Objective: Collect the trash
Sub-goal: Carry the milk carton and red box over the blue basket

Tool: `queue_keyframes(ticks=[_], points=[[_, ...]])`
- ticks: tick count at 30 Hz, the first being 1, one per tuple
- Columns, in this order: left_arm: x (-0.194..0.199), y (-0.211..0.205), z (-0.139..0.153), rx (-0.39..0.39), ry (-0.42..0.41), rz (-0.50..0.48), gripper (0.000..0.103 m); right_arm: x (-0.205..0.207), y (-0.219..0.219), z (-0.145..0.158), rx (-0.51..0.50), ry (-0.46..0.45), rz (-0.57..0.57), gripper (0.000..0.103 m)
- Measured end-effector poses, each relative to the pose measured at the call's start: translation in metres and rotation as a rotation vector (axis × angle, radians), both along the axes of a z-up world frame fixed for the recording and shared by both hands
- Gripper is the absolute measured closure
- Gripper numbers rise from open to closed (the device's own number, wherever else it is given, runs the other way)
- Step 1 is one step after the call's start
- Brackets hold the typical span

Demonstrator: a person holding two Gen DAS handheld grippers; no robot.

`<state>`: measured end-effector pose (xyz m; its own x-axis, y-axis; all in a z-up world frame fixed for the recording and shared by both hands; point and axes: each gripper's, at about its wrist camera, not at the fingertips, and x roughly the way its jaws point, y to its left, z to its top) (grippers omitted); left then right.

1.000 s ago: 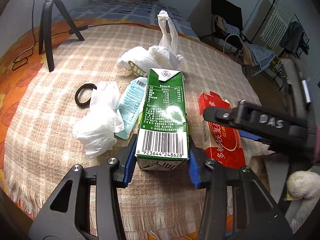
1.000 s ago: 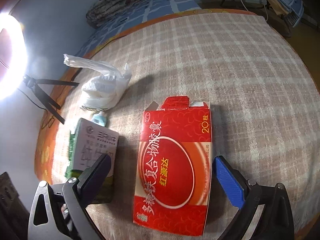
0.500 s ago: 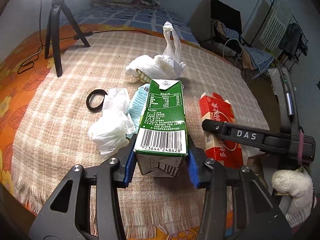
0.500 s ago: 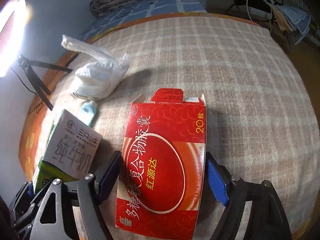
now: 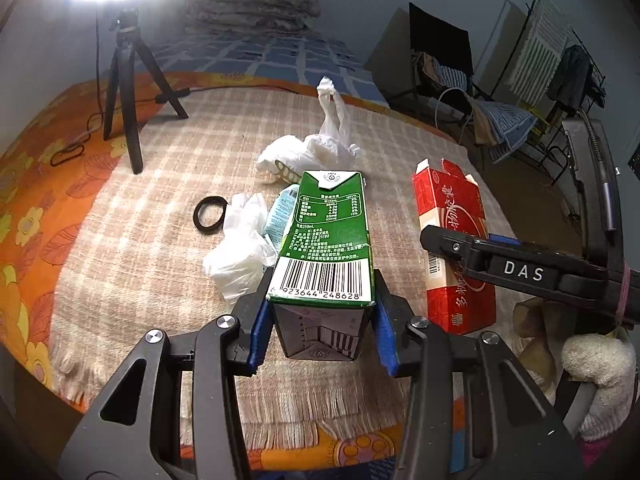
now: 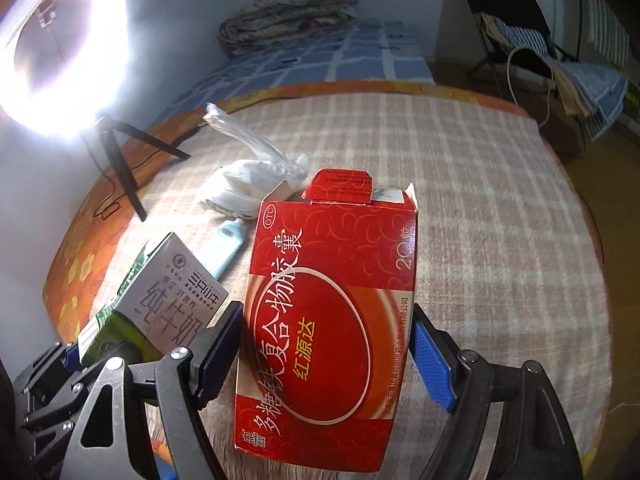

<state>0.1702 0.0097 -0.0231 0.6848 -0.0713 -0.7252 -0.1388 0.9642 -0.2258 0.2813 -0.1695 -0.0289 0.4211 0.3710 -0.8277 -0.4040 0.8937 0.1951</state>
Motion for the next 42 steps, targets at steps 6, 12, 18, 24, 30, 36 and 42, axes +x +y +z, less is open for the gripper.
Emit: queue_keyframes(ticks=[6, 12, 18, 24, 30, 36, 42], points=[[-0.019, 0.001, 0.012, 0.004, -0.019, -0.010, 0.059, -0.019, -0.010, 0.018, 0.017, -0.036, 0.019, 0.022], [-0.040, -0.003, 0.022, 0.021, -0.038, -0.026, 0.059, -0.035, -0.018, 0.030, 0.035, -0.047, 0.027, 0.022], [-0.059, -0.007, 0.028, 0.034, -0.053, -0.040, 0.059, -0.055, -0.024, 0.041, 0.043, -0.061, 0.046, 0.022], [-0.075, -0.010, 0.031, 0.038, -0.058, -0.053, 0.059, -0.078, -0.029, 0.053, 0.054, -0.083, 0.071, 0.022], [-0.095, -0.011, 0.030, 0.056, -0.054, -0.060, 0.059, -0.101, -0.034, 0.057, 0.066, -0.092, 0.090, 0.022], [-0.117, -0.006, 0.025, 0.057, -0.041, -0.058, 0.059, -0.127, -0.036, 0.054, 0.067, -0.088, 0.113, 0.022], [-0.138, -0.004, 0.018, 0.063, -0.025, -0.059, 0.059, -0.154, -0.036, 0.042, 0.062, -0.066, 0.142, 0.022]])
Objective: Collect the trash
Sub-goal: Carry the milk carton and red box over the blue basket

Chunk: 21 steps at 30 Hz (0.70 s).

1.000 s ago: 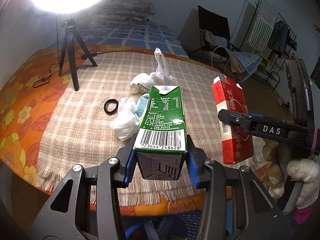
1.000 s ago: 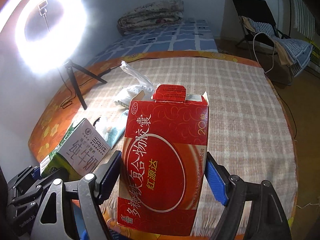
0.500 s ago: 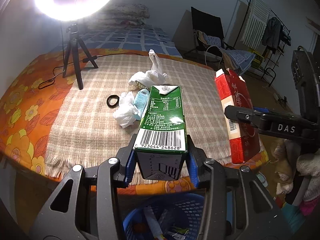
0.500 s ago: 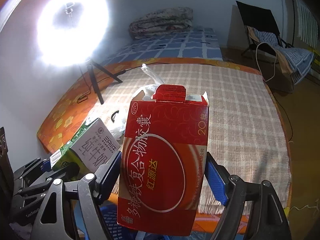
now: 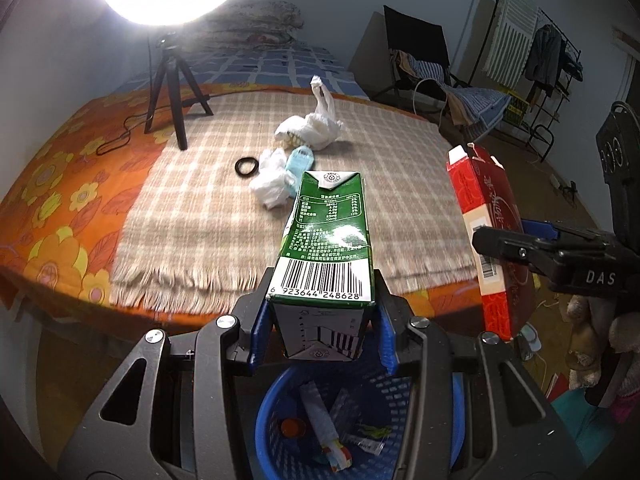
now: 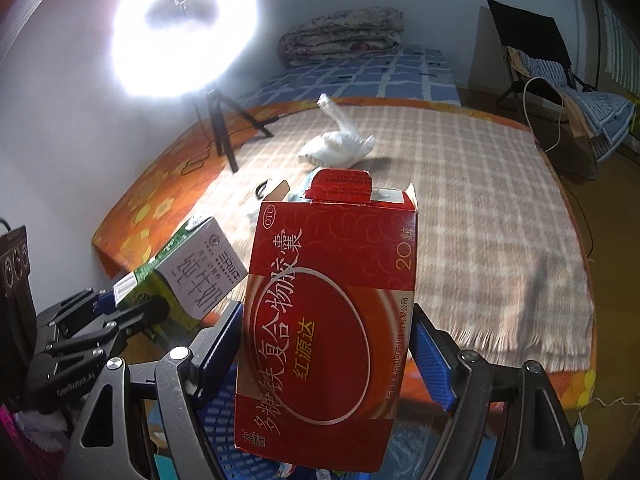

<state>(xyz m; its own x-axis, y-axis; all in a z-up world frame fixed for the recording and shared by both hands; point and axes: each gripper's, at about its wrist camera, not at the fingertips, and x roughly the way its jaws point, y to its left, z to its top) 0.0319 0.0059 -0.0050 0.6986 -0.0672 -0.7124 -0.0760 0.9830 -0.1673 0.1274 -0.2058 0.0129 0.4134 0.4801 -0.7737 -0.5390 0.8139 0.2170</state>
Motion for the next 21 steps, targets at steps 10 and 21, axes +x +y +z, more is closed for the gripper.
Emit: queue_keyframes(ticks=[10, 21], points=[[-0.030, -0.004, -0.027, -0.022, 0.076, -0.013, 0.059, -0.035, 0.000, -0.026, -0.030, 0.046, 0.042, 0.022], [-0.062, -0.021, -0.055, -0.024, 0.163, -0.046, 0.059, -0.067, -0.003, -0.054, -0.065, 0.095, 0.082, 0.022]])
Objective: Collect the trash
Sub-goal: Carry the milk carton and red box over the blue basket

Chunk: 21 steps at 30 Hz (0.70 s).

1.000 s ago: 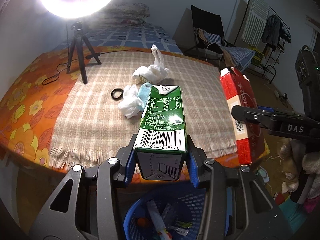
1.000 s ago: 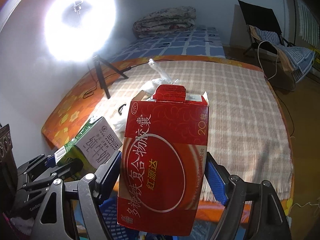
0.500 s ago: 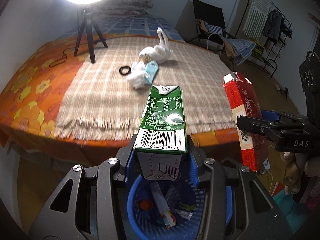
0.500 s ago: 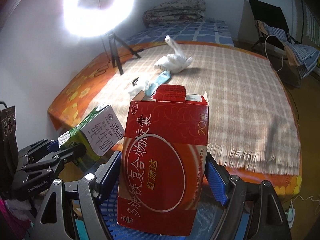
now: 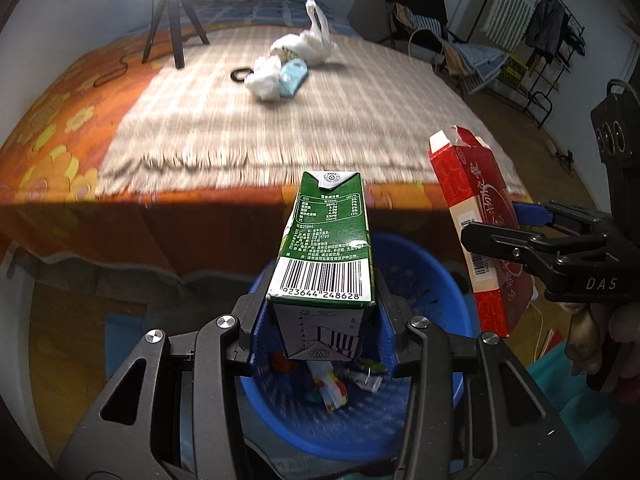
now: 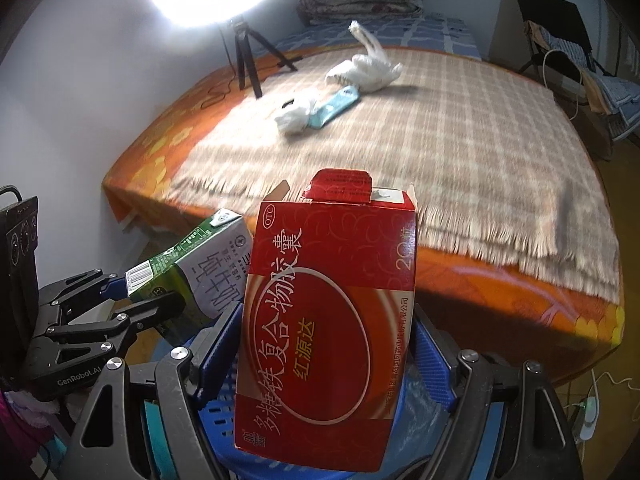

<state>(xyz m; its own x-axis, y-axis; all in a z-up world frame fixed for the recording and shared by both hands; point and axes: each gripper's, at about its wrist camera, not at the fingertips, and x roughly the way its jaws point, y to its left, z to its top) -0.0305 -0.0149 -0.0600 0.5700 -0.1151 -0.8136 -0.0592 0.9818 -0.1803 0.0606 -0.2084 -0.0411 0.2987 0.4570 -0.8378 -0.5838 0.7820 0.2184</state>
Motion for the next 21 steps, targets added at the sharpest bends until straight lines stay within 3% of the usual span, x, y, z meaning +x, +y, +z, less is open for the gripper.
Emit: queue_keyframes(ticks=[21], points=[[-0.015, -0.015, -0.048, 0.026, 0.172, -0.030, 0.059, -0.026, 0.007, -0.041, -0.081, 0.067, 0.059, 0.021]])
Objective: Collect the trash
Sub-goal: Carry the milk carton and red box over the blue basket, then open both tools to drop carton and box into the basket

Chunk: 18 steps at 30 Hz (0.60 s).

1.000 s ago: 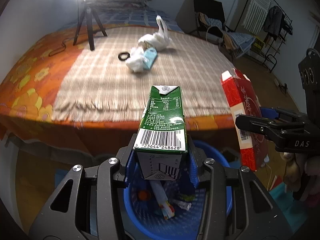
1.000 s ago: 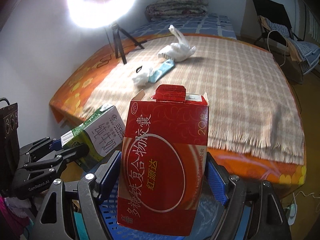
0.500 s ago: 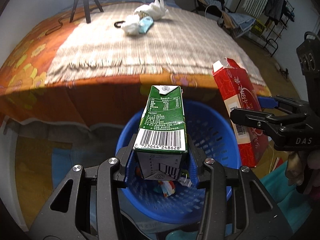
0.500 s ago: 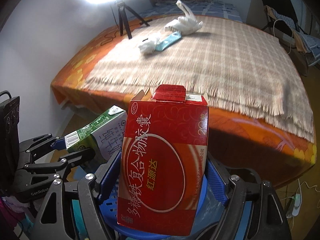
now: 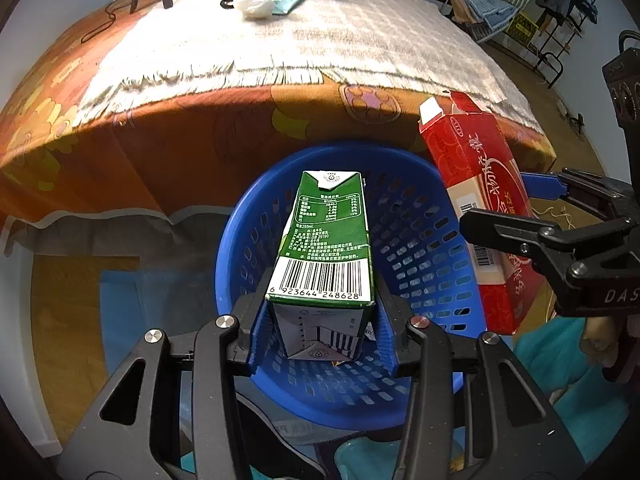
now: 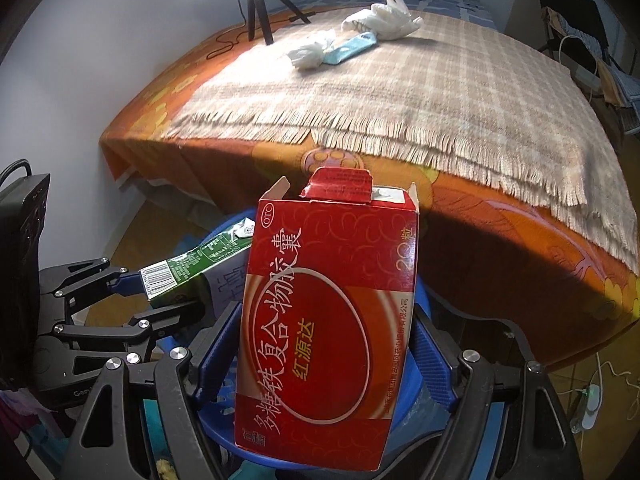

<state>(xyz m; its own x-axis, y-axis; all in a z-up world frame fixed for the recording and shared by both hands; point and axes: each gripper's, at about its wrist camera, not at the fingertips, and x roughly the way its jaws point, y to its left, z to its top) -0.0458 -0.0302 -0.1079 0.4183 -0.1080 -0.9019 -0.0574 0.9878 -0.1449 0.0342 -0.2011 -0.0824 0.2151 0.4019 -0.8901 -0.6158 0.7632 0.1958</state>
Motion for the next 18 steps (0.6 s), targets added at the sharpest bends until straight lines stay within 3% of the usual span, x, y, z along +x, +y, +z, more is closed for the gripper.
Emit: queue_keyframes(ticks=[18], points=[[0.004, 0.000, -0.011, 0.008, 0.042, 0.012, 0.056, 0.004, 0.000, -0.010, -0.028, 0.037, -0.011, 0.020]])
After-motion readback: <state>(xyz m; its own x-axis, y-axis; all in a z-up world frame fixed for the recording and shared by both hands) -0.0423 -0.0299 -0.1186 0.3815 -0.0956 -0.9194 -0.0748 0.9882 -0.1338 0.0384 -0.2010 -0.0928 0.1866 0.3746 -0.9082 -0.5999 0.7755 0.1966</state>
